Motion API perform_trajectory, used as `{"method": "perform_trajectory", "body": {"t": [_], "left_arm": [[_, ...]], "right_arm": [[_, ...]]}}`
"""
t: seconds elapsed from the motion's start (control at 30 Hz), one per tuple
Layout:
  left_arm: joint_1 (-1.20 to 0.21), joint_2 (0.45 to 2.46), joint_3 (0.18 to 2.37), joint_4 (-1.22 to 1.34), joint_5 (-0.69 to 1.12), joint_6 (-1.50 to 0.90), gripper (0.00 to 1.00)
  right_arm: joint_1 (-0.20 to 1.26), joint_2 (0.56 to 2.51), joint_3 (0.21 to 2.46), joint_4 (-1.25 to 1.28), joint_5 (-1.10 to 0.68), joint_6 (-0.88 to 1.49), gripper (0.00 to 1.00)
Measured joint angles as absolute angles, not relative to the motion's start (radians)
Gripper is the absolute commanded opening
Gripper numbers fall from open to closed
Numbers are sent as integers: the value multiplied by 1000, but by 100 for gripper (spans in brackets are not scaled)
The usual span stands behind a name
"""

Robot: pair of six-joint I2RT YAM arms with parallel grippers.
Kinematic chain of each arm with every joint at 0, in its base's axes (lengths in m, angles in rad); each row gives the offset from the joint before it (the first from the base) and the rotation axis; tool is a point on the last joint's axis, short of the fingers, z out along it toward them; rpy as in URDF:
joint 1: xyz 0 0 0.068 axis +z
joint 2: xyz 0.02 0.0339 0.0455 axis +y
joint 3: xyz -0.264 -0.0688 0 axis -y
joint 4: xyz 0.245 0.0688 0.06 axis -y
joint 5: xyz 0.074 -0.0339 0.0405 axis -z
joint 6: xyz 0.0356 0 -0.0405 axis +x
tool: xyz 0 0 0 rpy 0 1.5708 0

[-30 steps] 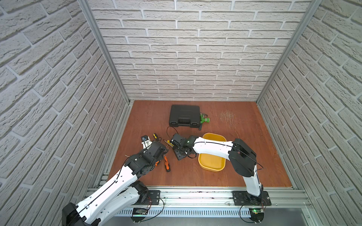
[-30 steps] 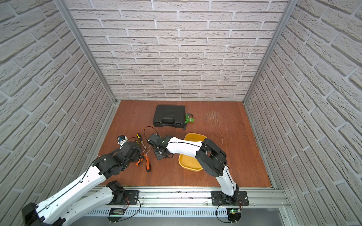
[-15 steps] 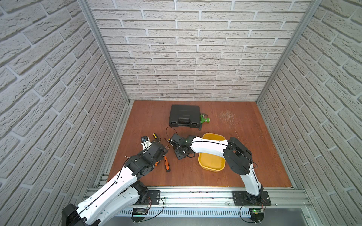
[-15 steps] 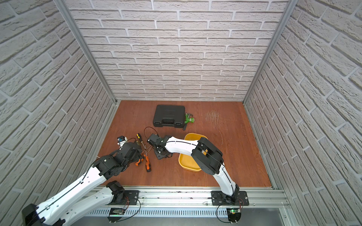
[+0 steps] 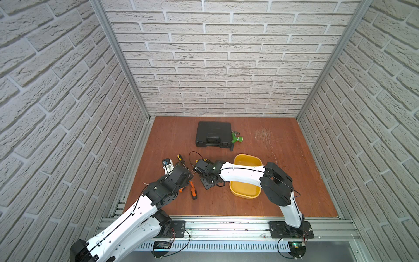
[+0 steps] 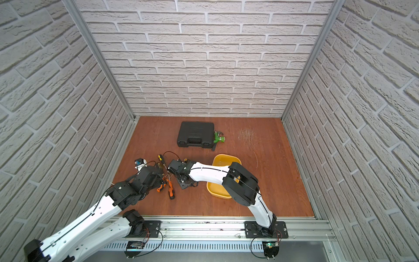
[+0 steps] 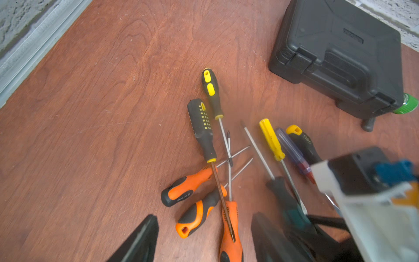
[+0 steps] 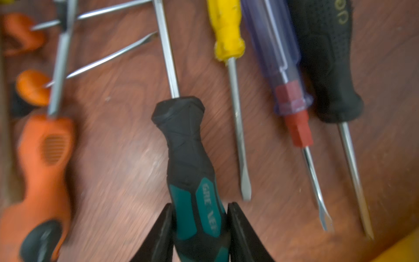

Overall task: Put the screwdriver on the desktop into the storage box
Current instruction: Pick up the screwdriver from the center of the board, then adjust the storage box at the center of the board.

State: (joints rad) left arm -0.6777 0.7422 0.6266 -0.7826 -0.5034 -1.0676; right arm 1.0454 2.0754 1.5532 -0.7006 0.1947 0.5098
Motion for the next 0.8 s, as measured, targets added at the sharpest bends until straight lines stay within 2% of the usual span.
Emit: {"method": "perform_trajectory", "body": {"t": [0.27,0.43,0.57,0.8], "left_arm": [[-678,743,627,-782,-498,-1063,69],[-677,749,627,-781,-489,-1047,68],[-676,768,627,-777,-482,-1041,67],[-676,762,627,-778,-480,-1040,66]], "right_arm": [[1065,1695,1363,-708,277,608,2],[1048,1469,1242,-742,403,807,2],[1001,1376,1109,-760,430,968,2],[950,1359,954,-768,416,1139,2]]}}
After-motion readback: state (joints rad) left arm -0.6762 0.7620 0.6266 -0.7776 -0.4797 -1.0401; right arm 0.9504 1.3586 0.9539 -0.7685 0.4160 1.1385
